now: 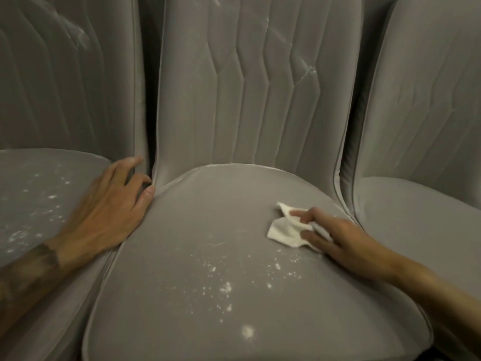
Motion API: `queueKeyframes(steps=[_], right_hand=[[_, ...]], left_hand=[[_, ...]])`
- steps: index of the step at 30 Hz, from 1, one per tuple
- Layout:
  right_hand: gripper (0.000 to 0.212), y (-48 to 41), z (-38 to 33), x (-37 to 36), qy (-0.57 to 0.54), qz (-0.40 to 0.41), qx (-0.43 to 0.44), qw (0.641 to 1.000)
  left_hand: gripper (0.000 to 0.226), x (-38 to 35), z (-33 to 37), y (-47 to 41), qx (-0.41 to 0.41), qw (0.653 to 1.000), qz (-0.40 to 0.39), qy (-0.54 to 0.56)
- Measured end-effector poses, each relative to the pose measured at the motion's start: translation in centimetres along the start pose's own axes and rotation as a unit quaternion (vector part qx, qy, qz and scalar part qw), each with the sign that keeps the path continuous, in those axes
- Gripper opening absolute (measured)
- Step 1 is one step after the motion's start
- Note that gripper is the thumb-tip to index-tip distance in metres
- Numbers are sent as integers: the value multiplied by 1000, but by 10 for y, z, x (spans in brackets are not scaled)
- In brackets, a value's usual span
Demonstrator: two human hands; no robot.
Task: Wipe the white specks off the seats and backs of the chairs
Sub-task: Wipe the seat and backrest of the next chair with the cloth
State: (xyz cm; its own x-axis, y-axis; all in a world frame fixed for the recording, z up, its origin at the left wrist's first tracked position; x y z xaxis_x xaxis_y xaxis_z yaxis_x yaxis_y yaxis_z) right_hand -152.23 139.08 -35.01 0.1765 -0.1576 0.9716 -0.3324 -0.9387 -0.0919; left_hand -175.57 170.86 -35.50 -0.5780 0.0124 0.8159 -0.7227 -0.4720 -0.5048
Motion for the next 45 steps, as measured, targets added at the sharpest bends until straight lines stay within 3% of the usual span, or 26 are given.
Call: queueKeyframes(steps=[5, 9, 11, 14, 17, 24, 27, 32, 39, 45], right_hand=[[28, -36, 51, 18, 20, 31, -139, 990], [27, -3, 8, 6, 34, 61, -37, 997], [27, 15, 0, 1, 12, 36, -5, 999], [20, -1, 34, 10, 8, 22, -52, 998], [28, -25, 68, 20, 17, 46, -146, 988], [35, 32, 34, 8, 9, 65, -96, 993], [20, 8, 48, 13, 11, 74, -116, 990], [25, -35, 63, 17, -11, 62, -173, 983], [24, 64, 43, 13, -13, 92, -173, 981], [5, -3, 65, 22, -35, 89, -179, 979]], left_hand=[[50, 1, 0, 1, 2, 1000, 2, -4], [51, 1, 1, 0, -1, 1000, 10, -6], [52, -1, -1, -1, 2, 1000, 3, -7], [55, -2, -1, -1, 2, 1000, -8, -8], [54, 0, 2, 0, 5, 1000, -4, -4], [55, 4, 6, 1, 10, 1000, 0, 13], [56, 4, 6, 2, 10, 1000, -3, 13], [54, 2, 1, 0, 7, 1000, 0, 9], [52, -11, -15, -2, -13, 1000, 25, 3], [50, -15, -27, -3, -40, 997, 68, 10]])
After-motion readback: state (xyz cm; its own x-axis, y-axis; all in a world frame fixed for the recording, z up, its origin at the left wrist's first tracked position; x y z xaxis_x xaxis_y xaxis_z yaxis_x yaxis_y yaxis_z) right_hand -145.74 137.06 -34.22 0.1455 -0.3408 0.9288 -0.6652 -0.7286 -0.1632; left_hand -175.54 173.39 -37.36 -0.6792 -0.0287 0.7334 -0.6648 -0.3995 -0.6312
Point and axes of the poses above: each hand's wrist, its own y-axis away from the middle knuckle, its own x-axis out of the back of the hand, z = x × y, the point moved 8 cm from there along -y, towards the middle knuckle, and after that the axes turned 8 degrees about y, right-handed, at the moved point
